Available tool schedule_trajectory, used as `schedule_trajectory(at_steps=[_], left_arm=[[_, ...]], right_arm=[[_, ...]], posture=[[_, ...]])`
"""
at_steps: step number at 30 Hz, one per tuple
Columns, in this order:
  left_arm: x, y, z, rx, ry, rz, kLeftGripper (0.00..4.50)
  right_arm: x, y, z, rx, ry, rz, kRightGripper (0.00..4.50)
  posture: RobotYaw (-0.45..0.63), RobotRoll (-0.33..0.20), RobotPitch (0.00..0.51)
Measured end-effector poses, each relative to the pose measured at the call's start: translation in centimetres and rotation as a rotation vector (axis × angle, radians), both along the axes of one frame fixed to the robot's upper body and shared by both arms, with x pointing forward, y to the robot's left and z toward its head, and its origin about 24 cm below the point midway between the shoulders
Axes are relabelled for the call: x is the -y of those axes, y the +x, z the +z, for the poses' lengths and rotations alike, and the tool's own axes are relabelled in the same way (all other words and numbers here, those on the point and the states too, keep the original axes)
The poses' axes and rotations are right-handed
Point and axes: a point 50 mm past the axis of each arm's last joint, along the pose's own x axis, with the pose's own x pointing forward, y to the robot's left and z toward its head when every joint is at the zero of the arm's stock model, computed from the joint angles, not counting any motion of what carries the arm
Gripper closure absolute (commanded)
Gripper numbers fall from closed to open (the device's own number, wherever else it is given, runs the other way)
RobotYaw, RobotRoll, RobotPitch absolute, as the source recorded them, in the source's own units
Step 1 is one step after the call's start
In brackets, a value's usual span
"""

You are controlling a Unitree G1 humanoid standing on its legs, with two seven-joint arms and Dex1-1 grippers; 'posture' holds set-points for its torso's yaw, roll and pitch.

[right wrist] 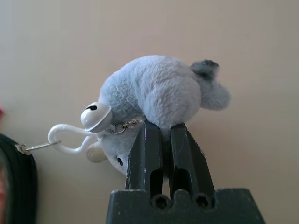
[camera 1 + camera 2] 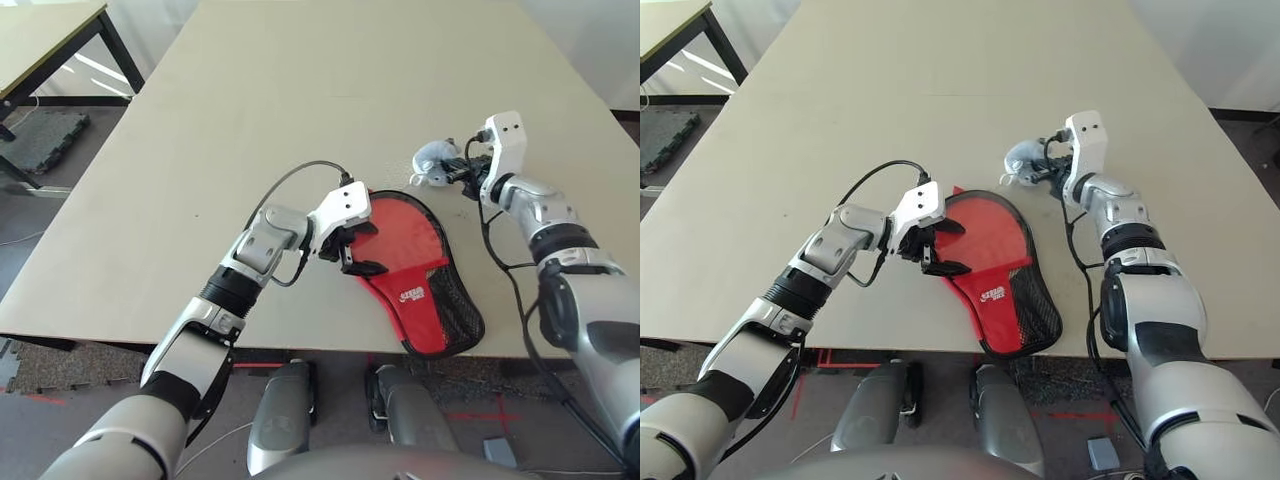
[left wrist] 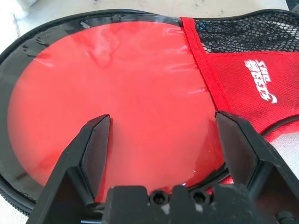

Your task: Store the ping-pong paddle in its case and zip it.

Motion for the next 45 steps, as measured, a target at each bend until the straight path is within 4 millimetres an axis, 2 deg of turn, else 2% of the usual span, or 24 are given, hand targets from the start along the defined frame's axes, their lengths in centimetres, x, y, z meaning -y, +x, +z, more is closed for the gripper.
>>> schedule_trajectory(at_steps=[9, 17, 31, 45], left_arm=[[0.4, -0.1, -0.3, -0.008, 0.001, -0.019, 0.0], [0.9, 0.0, -0.2, -0.012, -0.007, -0.027, 0.0], [1.7, -0.3, -0.3, -0.035, -0.031, -0.044, 0.0], [2.2, -0.4, -0.2, -0.066, -0.054, -0.044, 0.0]], right_arm=[[3.5, -2.3, 0.0, -0.032, -0.086, 0.05, 4.48], [5.6, -5.0, 0.1, -0.094, -0.137, 0.118, 4.48], [5.9, -10.4, -0.6, -0.252, -0.126, 0.304, 4.48], [5.6, -13.2, -0.9, -0.342, -0.087, 0.376, 4.48]], posture=[[0.05, 0.0, 0.156], [0.04, 0.0, 0.17], [0.05, 0.0, 0.177], [0.05, 0.0, 0.18]])
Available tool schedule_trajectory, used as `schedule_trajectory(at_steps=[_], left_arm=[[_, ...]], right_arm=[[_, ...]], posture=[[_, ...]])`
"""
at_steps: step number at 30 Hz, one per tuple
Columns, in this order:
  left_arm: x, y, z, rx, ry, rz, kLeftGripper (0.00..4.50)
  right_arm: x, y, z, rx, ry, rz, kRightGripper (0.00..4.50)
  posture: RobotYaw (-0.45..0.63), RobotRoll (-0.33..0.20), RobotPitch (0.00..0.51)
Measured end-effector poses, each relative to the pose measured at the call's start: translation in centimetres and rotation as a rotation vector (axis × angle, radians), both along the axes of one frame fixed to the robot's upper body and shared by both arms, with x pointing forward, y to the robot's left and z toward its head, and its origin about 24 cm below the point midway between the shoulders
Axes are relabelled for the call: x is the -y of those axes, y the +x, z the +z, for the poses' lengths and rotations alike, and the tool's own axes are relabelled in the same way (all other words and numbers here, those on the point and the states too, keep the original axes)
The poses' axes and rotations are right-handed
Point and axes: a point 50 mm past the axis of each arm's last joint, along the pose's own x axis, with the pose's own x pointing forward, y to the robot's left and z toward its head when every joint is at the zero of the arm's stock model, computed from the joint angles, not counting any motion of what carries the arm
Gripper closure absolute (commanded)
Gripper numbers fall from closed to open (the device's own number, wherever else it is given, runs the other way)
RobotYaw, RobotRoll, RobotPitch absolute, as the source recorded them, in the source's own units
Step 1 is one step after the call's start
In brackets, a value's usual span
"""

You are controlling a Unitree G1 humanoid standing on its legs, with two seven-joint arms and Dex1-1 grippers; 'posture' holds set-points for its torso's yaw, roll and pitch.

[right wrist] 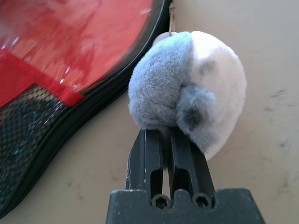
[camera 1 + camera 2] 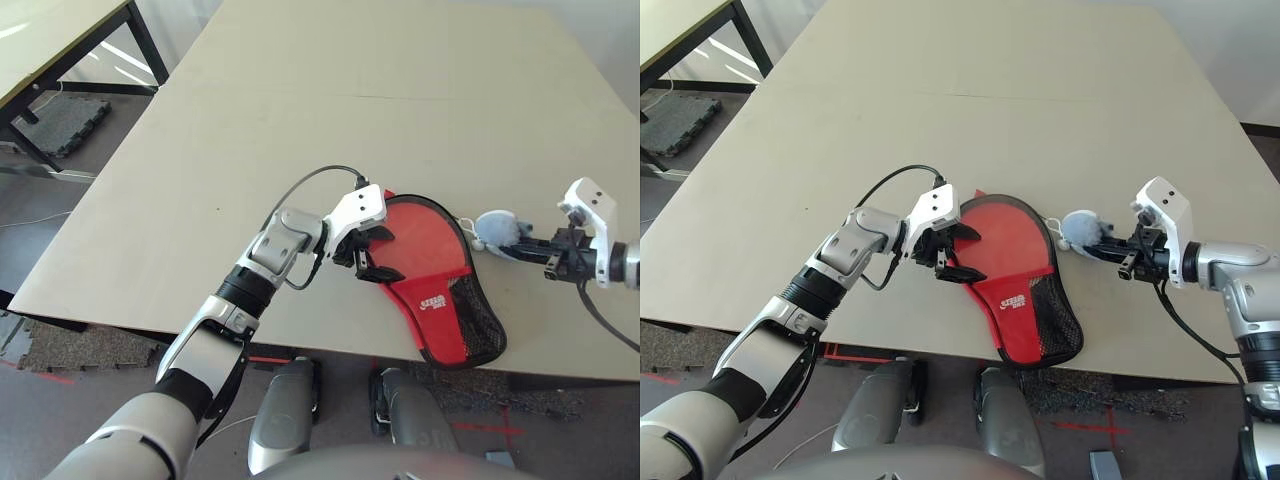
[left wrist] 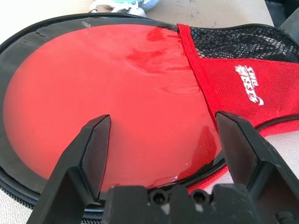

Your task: Store the ping-pong paddle in its case and zip it.

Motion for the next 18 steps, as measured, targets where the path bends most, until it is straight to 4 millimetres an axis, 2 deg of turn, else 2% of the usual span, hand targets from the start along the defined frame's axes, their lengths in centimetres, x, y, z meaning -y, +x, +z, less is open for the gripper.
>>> schedule_trajectory(at_steps=[18], left_arm=[[-0.2, -0.1, -0.1, -0.013, -0.006, 0.005, 0.0]], right_arm=[[-0.4, -2.1, -0.8, -0.062, 0.03, 0.053, 4.48]], posture=[[0.05, 0.0, 0.172]])
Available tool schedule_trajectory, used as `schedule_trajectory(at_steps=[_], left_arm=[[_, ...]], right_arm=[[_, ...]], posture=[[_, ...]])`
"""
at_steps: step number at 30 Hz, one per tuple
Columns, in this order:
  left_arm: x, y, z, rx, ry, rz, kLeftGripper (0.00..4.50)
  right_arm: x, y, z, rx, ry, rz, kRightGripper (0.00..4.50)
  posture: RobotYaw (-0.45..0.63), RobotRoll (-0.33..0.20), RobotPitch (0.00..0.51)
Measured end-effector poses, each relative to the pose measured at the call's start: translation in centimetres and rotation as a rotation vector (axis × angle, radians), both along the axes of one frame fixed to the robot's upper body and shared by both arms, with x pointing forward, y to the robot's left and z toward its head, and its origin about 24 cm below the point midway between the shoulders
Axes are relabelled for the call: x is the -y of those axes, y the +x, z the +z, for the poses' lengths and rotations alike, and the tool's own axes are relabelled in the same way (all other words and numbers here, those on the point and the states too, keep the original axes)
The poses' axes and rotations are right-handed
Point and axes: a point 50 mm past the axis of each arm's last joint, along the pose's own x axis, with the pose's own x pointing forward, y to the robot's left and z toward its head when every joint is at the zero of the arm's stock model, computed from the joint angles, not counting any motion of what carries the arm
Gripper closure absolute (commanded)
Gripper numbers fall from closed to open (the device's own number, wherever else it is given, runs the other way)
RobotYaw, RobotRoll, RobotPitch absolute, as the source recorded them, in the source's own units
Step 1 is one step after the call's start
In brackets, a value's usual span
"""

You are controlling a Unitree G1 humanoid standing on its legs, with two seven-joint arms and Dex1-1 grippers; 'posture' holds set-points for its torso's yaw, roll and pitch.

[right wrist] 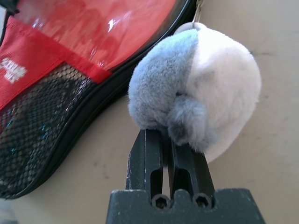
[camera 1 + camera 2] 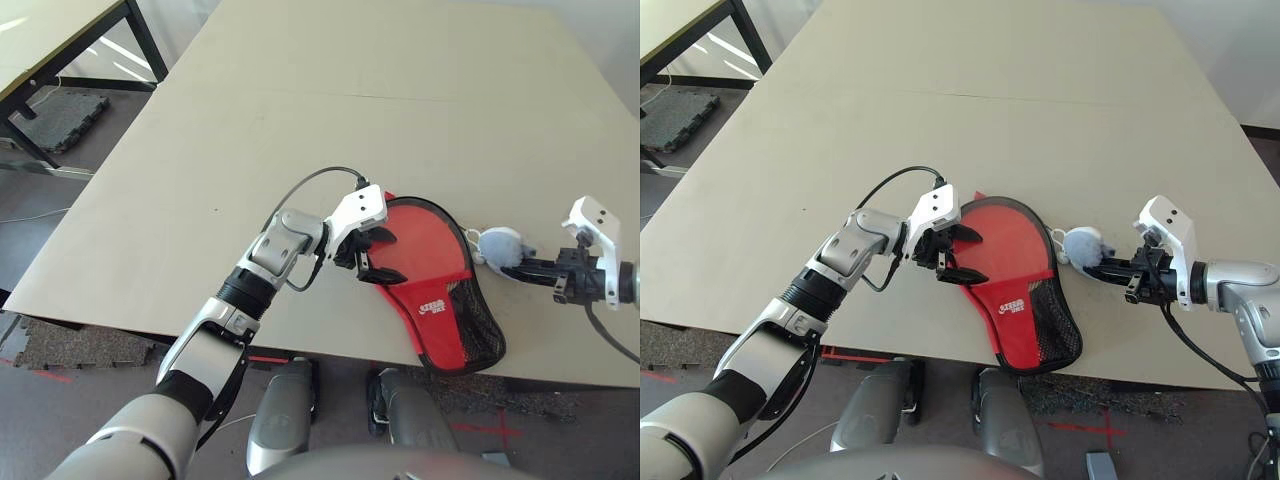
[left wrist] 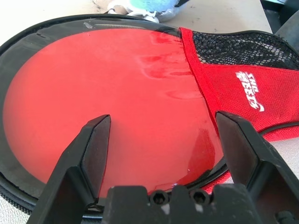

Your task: Store the ping-pong paddle in its case and zip it.

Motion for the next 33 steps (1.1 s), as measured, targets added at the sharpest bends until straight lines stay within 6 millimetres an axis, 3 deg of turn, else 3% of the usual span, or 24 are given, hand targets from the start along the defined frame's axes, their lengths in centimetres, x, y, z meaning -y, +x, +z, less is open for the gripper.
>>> schedule_trajectory(at_steps=[16, 32, 33], left_arm=[[0.3, -0.2, 0.0, -0.002, -0.004, -0.009, 0.0], [0.9, -0.5, 0.0, -0.003, -0.013, -0.019, 0.0], [0.9, -0.5, 0.0, -0.003, -0.013, -0.019, 0.0]], right_arm=[[0.3, -2.7, -0.3, -0.152, -0.024, 0.107, 4.48], [1.7, -7.2, -0.6, -0.44, -0.093, 0.204, 4.48], [1.7, -7.2, -0.6, -0.437, -0.098, 0.208, 4.22]], posture=[[0.05, 0.0, 0.177], [0.04, 0.0, 0.173], [0.04, 0.0, 0.173]])
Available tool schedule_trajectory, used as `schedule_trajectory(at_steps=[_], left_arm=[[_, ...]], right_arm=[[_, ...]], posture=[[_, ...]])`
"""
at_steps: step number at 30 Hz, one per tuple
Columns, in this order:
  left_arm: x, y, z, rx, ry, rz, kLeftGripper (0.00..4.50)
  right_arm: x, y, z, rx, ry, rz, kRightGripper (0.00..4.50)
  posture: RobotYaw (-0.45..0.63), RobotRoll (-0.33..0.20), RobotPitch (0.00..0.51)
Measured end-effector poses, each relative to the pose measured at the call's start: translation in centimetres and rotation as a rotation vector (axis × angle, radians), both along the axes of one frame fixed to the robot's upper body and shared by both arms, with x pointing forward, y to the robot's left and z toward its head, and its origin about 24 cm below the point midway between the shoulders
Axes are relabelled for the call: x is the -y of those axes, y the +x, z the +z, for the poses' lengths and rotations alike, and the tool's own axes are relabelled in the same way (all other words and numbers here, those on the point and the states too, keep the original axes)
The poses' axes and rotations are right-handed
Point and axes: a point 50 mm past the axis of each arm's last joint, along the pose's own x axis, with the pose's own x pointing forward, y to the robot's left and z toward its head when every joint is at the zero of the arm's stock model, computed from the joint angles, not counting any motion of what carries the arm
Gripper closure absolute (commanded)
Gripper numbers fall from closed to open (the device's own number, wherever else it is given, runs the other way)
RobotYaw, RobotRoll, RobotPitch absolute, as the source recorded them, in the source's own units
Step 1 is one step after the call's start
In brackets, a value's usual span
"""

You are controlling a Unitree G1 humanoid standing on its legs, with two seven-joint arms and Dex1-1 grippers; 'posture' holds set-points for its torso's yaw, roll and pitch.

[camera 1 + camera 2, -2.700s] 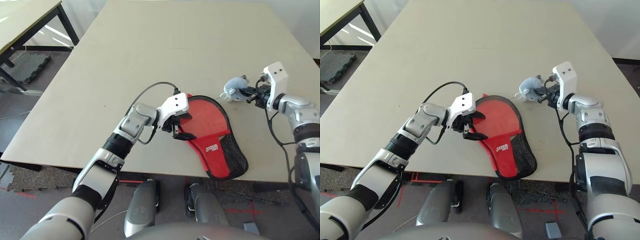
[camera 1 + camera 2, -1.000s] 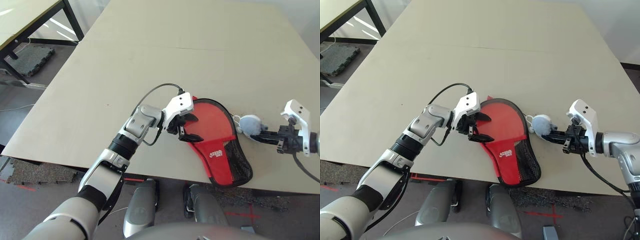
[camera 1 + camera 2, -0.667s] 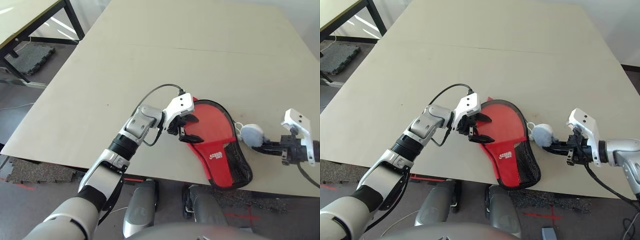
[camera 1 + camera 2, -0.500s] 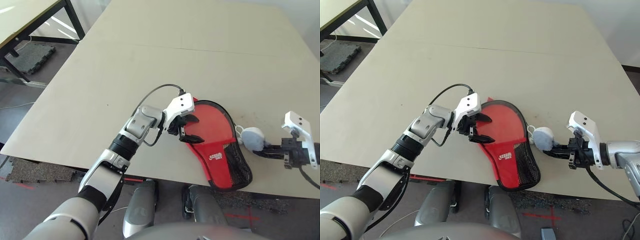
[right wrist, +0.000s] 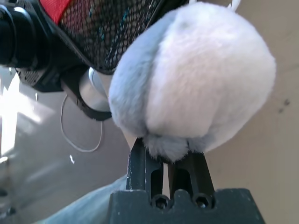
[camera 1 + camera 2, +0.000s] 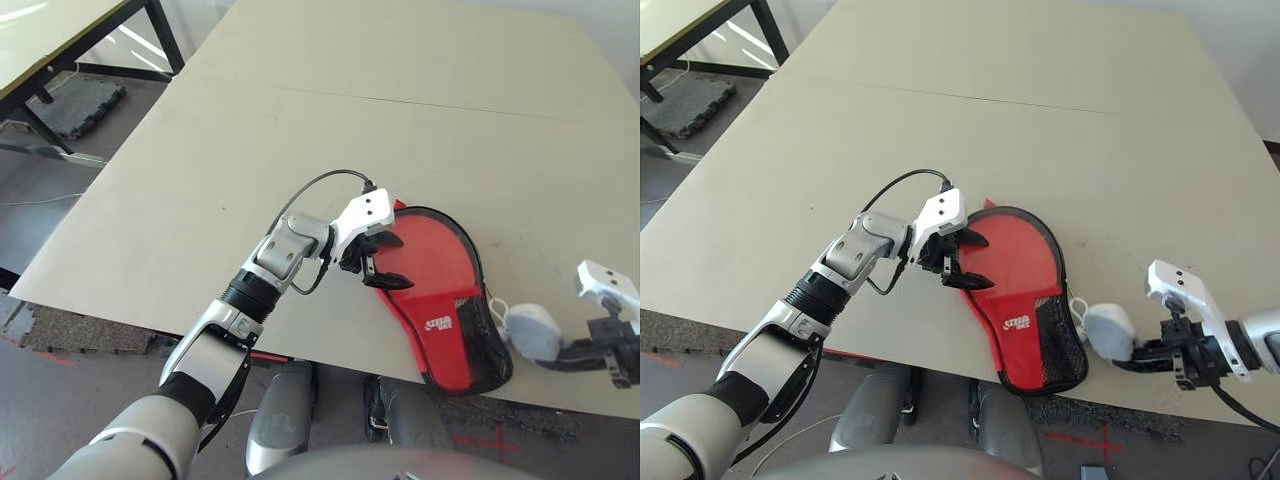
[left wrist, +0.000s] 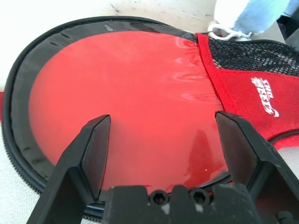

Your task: Store the ping-pong paddle in its case and zip it.

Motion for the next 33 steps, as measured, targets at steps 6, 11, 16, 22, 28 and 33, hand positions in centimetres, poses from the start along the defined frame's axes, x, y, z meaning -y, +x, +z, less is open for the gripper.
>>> schedule_trajectory(at_steps=[6, 11, 16, 22, 28, 33], left_arm=[[-0.4, 0.3, -0.2, -0.007, 0.004, 0.021, 0.0], [-0.5, 0.4, -0.3, -0.003, 0.006, 0.036, 0.0], [-0.4, 0.4, -0.3, -0.002, 0.006, 0.033, 0.0], [-0.4, 0.4, -0.3, -0.002, 0.005, 0.032, 0.0], [-0.4, 0.3, 0.0, -0.001, -0.01, 0.046, 0.0], [-2.1, 0.8, 1.3, -0.009, -0.07, 0.169, 0.0]], right_arm=[[0.9, -0.9, -1.2, -0.075, 0.061, -0.07, 2.15], [1.7, -0.2, -0.4, -0.038, 0.179, -0.178, 0.47], [3.2, 1.9, 3.4, 0.135, 0.284, -0.307, 0.04], [3.3, 4.8, 9.1, 0.394, 0.544, -0.425, 0.04], [3.4, 6.9, 9.5, 0.592, 0.623, -0.579, 0.04], [3.3, 9.1, 6.1, 0.763, 0.496, -0.761, 0.04]], posture=[[0.03, 0.0, 0.17], [0.03, 0.0, 0.165], [0.03, 0.0, 0.163], [0.04, 0.0, 0.162], [0.04, 0.0, 0.161], [0.07, 0.0, 0.158]])
